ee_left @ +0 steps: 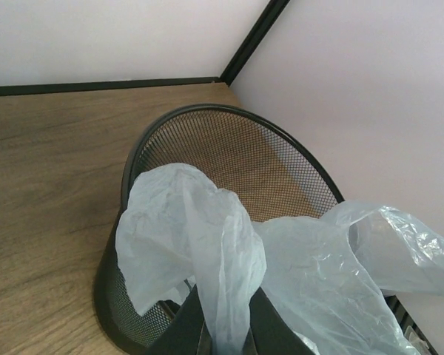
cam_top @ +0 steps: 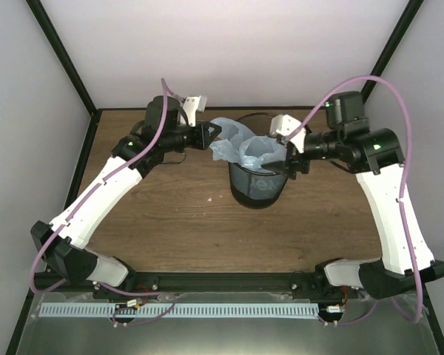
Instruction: Put the trash bags into the trash bin
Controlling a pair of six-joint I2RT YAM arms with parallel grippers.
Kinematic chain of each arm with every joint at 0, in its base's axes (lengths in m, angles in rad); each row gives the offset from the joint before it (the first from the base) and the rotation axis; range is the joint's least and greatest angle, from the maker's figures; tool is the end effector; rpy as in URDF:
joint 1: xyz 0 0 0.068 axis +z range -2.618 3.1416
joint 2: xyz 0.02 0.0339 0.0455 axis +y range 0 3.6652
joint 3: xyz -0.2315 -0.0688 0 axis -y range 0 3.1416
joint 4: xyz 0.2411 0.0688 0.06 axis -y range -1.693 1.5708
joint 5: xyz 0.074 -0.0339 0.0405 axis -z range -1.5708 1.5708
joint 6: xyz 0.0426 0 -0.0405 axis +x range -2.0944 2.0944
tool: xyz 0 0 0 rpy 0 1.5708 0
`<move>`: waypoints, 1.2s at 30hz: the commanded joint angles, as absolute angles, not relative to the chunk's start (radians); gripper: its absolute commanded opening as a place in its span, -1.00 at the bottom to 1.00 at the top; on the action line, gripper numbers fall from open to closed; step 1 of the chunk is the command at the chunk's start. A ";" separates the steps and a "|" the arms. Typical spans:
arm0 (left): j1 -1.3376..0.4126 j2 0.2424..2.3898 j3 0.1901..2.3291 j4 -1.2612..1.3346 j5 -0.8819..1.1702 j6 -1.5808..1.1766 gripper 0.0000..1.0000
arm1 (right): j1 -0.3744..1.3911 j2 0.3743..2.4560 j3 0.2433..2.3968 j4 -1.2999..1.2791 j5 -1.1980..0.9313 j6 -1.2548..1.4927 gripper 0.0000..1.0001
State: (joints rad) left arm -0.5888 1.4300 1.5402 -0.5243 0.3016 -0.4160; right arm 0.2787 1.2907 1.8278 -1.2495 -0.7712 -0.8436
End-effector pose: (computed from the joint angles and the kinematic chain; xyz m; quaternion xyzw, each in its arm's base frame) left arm 0.2637 -0.1913 0.3827 0.1533 0.8177 -0.3705 0.4131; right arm 0.1952 0.0868 0.4426 -0.5809 0.6300 0.2210 0.4656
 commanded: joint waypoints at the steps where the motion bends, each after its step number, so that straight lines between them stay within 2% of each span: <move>1: -0.587 1.441 1.550 -0.499 0.321 -0.429 -0.92 | 0.401 1.298 1.777 -1.302 -0.580 -0.904 0.71; 9: -0.588 1.440 1.543 -0.507 0.310 -0.431 -0.92 | 0.574 1.350 1.803 -1.272 -0.442 -0.855 0.71; 11: -0.588 1.437 1.543 -0.509 0.309 -0.429 -0.92 | 0.577 1.377 1.802 -1.242 -0.396 -0.810 0.60; 12: -0.588 1.436 1.543 -0.509 0.308 -0.427 -0.92 | 0.577 1.393 1.808 -1.223 -0.369 -0.782 0.46; 16: -0.586 1.430 1.546 -0.521 0.295 -0.413 -0.92 | 0.566 1.459 1.905 -1.191 -0.268 -0.685 -0.45; 18: -0.586 1.428 1.546 -0.531 0.282 -0.406 -0.92 | 0.525 1.475 1.963 -1.185 -0.283 -0.657 -0.74; 20: -0.586 1.425 1.545 -0.540 0.264 -0.398 -0.92 | 0.462 1.484 2.012 -1.168 -0.319 -0.627 -0.94; 25: -0.580 1.421 1.542 -0.557 0.232 -0.394 -0.92 | 0.281 1.491 2.009 -1.080 -0.322 -0.526 -0.99; 30: -0.572 1.401 1.517 -0.546 0.222 -0.396 -0.92 | 0.038 1.518 1.989 -1.058 -0.444 -0.449 -0.99; 36: -0.561 1.396 1.514 -0.538 0.219 -0.394 -0.92 | -0.143 1.525 1.916 -1.013 -0.554 -0.396 -0.99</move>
